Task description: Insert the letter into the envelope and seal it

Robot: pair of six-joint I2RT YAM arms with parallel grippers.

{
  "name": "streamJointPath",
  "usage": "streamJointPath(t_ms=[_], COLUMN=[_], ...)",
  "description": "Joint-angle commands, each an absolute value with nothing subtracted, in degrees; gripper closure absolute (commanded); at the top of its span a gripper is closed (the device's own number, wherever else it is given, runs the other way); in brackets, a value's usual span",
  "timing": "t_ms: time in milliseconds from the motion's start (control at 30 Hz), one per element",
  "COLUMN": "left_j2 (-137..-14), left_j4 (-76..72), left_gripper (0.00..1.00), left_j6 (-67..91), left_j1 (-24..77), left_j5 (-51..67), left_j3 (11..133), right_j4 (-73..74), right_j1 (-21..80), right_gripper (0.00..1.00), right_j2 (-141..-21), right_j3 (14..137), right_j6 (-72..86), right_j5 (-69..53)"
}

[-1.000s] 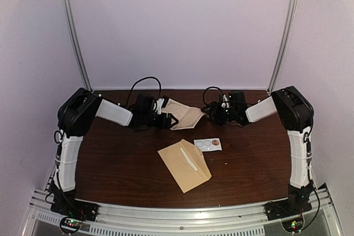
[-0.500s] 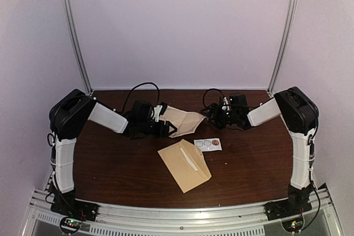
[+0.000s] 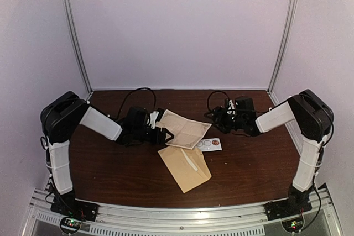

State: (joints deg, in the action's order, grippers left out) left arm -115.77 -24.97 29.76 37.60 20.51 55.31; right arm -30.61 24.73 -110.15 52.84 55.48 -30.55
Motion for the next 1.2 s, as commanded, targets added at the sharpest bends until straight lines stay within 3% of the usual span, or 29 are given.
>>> streamJointPath(t_ms=[0,367,1167], left_j2=[-115.3,-114.5,-114.4], left_j4=[-23.0,-24.2,-24.3], left_gripper=[0.33,0.33,0.33], left_j6=[31.3,31.8,32.3], left_j1=[38.2,38.3,38.4], left_j5=[19.4,19.4,19.6], left_j3=[51.5,49.9,50.7], right_j4=[-27.9,-22.6,-25.5], right_j1=[24.9,26.3,31.1], right_gripper=[0.22,0.22,0.48], right_j2=[-105.1,-97.7,-113.4], right_j3=[51.0,45.5,56.5], right_j6=[52.5,51.7,51.6], right_j5=[-22.9,-19.5,-25.7])
